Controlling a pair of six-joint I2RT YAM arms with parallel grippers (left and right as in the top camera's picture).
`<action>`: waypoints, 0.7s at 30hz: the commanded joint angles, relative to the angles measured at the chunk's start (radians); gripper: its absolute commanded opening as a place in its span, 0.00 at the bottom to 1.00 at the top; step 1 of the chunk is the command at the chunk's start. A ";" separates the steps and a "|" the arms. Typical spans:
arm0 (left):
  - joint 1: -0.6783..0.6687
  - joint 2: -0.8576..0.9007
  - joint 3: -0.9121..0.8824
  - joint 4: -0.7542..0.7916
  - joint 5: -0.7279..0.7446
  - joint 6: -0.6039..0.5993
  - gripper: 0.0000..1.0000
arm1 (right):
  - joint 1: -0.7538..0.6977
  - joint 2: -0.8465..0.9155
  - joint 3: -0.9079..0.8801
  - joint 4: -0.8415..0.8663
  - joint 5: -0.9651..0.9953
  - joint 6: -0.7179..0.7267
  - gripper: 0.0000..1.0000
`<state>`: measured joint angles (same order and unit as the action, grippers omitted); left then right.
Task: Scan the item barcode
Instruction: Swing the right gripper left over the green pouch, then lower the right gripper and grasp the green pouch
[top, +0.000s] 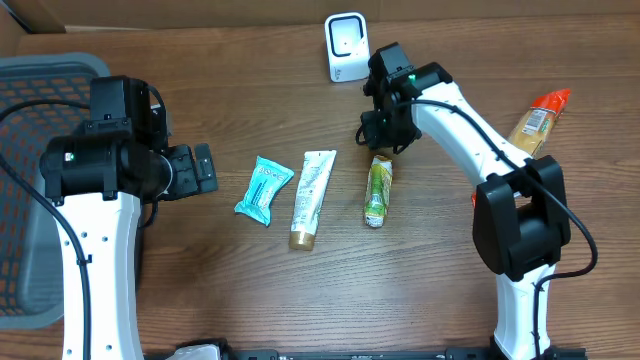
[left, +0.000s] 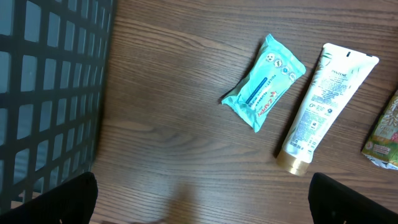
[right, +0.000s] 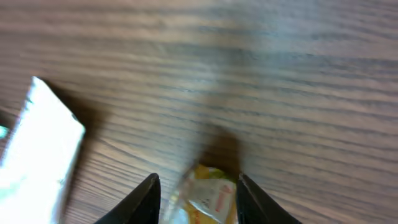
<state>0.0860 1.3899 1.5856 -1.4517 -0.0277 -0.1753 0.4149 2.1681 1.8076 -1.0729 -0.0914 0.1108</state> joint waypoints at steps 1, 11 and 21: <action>0.005 0.002 0.013 -0.003 -0.006 0.022 0.99 | 0.008 -0.028 -0.023 -0.040 0.119 -0.015 0.40; 0.005 0.002 0.013 -0.003 -0.006 0.022 0.99 | 0.000 -0.028 -0.023 -0.212 0.233 -0.056 0.45; 0.005 0.002 0.013 -0.003 -0.006 0.022 1.00 | 0.000 -0.028 -0.023 -0.376 0.096 -0.025 0.45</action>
<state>0.0860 1.3899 1.5856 -1.4517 -0.0277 -0.1753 0.4187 2.1666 1.7893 -1.4288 0.0540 0.0681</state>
